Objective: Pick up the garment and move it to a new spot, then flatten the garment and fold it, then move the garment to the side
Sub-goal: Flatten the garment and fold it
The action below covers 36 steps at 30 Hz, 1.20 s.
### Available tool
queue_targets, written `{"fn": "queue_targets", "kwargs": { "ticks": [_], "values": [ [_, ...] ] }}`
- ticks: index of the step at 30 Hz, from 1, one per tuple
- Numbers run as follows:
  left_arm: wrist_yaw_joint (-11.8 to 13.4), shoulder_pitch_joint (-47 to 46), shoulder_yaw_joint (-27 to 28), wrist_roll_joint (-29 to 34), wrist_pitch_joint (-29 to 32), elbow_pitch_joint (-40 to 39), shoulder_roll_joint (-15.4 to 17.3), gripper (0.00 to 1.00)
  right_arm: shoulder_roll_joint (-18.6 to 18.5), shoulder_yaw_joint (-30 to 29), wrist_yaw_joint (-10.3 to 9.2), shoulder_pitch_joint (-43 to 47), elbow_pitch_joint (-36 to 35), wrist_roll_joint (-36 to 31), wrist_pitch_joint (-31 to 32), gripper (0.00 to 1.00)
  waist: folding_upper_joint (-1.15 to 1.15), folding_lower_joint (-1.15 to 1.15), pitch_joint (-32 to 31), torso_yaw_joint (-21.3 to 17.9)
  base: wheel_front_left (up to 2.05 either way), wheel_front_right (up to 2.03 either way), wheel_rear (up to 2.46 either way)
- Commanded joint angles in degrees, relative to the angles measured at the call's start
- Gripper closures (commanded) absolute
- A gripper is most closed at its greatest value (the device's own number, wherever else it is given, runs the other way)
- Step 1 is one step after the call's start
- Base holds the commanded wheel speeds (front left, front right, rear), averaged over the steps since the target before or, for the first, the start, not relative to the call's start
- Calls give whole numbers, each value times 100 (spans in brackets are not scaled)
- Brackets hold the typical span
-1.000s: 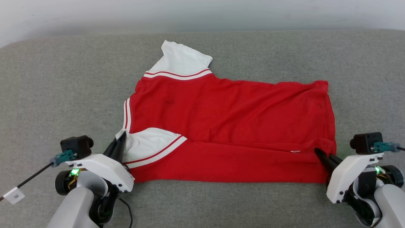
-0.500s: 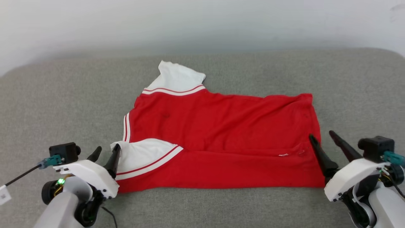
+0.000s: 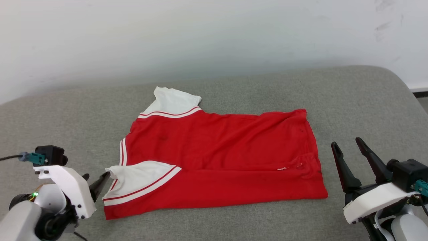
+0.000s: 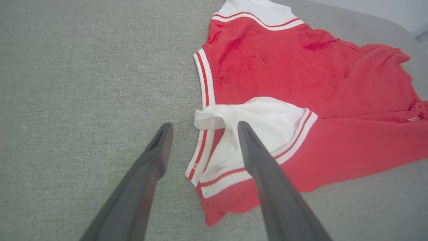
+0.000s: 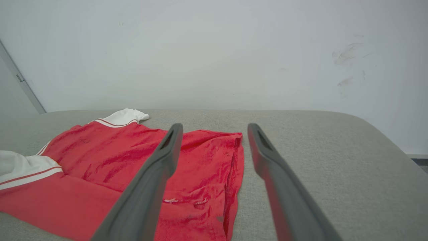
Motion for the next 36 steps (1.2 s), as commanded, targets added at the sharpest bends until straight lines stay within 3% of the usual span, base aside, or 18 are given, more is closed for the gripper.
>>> {"fn": "queue_targets", "kwargs": {
  "ticks": [1, 8, 12, 16, 17, 19, 23, 28, 36],
  "values": [
    [64, 113, 2, -110, 332, -168, 129, 0, 79, -34, -4, 70, -142, -57, 34, 0, 0, 1, 116, -77, 0, 0, 0],
    [677, 385, 70, -647, 1777, -772, 561, 0, 290, -162, -4, 84, -482, -174, 199, 0, 0, 1, 538, -284, 0, 0, 0],
    [928, 585, 124, -894, 2024, -880, 484, 0, 358, -124, -4, -48, -549, -178, 160, 0, 0, 1, 766, -401, 0, 0, 0],
    [992, 699, 89, -1031, 2089, -774, 298, 2, 340, -115, -4, -156, -553, -163, 134, 0, 0, 1, 930, -455, 0, 0, 0],
    [988, 702, 75, -1075, 2095, -748, 239, 51, 318, -113, -4, -167, -552, -155, 135, 0, 0, 1, 952, -458, 0, 0, 0],
    [949, 718, 14, -1111, 2099, -704, 117, 100, 256, -111, -4, -218, -574, -106, 170, 0, 0, 1, 976, -451, 0, 0, 0],
    [894, 689, 15, -1059, 1899, -678, 1, 100, 125, -140, -4, -273, -608, -31, 268, 0, 0, 1, 963, -410, 0, 0, 0],
    [776, 490, 78, -785, 1367, -712, 27, 100, -186, -183, -4, -291, -559, 366, 923, 0, 0, 1, 869, -269, 0, 0, 0],
    [677, 225, 40, -278, 675, -1156, 57, 100, -907, -364, -4, -202, -126, 1376, 3784, 0, 0, 1, 858, 102, 0, 0, 0]
  ]
}}
